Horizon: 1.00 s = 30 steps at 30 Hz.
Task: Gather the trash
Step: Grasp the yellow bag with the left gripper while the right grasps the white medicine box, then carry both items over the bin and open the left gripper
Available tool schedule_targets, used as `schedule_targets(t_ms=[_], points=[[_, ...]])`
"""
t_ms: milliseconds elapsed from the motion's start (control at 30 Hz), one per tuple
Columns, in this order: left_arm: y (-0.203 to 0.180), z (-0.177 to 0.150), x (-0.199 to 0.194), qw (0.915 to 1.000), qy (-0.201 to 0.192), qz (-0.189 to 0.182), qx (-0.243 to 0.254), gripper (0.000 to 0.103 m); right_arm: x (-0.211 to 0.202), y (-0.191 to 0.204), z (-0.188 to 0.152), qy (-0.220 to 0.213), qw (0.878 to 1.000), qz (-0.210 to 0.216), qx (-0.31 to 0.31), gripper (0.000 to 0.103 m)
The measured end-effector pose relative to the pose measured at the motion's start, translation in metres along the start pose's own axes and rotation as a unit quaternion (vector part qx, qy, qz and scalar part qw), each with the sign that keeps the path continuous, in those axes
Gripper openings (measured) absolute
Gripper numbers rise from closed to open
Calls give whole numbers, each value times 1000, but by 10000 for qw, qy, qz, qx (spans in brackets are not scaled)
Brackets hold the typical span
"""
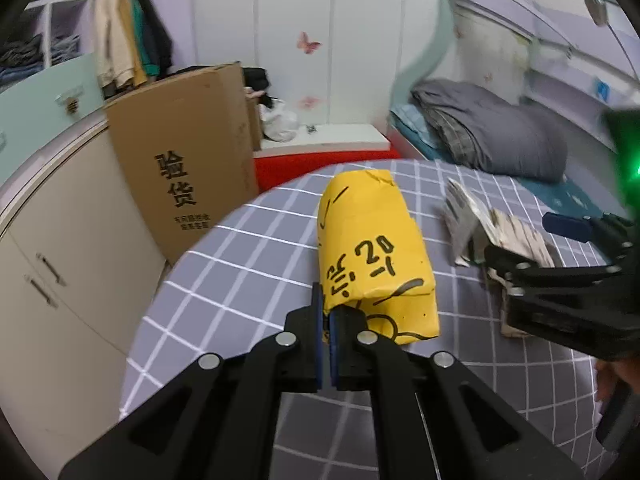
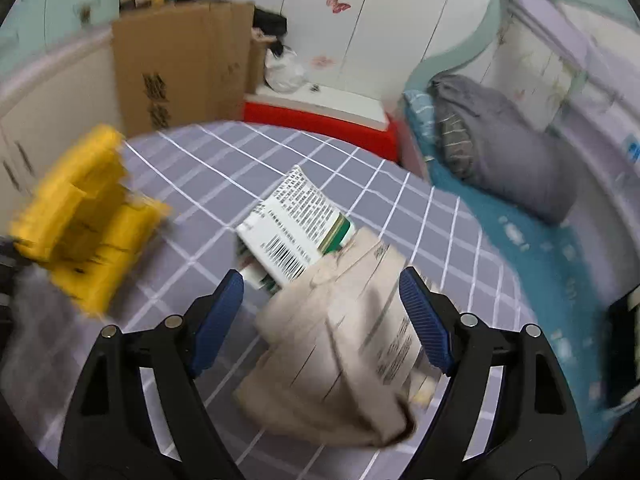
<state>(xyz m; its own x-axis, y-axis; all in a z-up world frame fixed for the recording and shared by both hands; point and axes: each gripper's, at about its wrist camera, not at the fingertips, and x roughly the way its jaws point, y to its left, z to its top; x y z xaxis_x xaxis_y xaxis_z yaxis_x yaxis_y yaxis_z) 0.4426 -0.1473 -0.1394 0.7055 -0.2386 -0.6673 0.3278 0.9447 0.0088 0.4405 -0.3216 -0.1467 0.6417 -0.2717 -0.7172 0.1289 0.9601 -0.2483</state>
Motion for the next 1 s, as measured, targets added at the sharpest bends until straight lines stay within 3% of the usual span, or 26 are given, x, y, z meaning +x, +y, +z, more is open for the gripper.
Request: schedule_targets(t_ms=[67,133,200,233,300,400,500,533,667,900,1000], points=[[7,1,-3,10000,-16,-42,-84,2,10,10,6,9,9994,-277,-197,78],[14,2,-5,9999,-30,-73,-148,2,18,17,10,23,9985,-414,-347,63],[20,1,-8,9997,-45,-95,-210,2,28,25,13,84,9970,-578,-511,31],[21,1,-9,9997,-50,-89,-223,2,31,27,14,134,9971,-525,-529,27],[25,0,-11,9996,-74,-61,-268,2,27,27,15,-67,9974,-545,-476,6],[28,0,-15,9994,-128,24,-323,2,-4,27,15,-570,9978,-212,-268,3],[34,-3,-24,9989,-171,113,-425,2,-33,23,12,-791,9955,514,89,3],[37,-4,-28,9986,-169,126,-483,2,-45,18,9,-831,9916,952,293,3],[43,-10,-44,9981,-235,206,-524,2,-71,7,-2,-786,9724,2003,905,3],[58,-31,-89,9961,-334,377,-726,2,-105,10,-30,-683,9558,2556,1283,3],[64,-43,-108,9954,-379,432,-768,2,-127,21,-49,-671,9542,2625,1269,3]])
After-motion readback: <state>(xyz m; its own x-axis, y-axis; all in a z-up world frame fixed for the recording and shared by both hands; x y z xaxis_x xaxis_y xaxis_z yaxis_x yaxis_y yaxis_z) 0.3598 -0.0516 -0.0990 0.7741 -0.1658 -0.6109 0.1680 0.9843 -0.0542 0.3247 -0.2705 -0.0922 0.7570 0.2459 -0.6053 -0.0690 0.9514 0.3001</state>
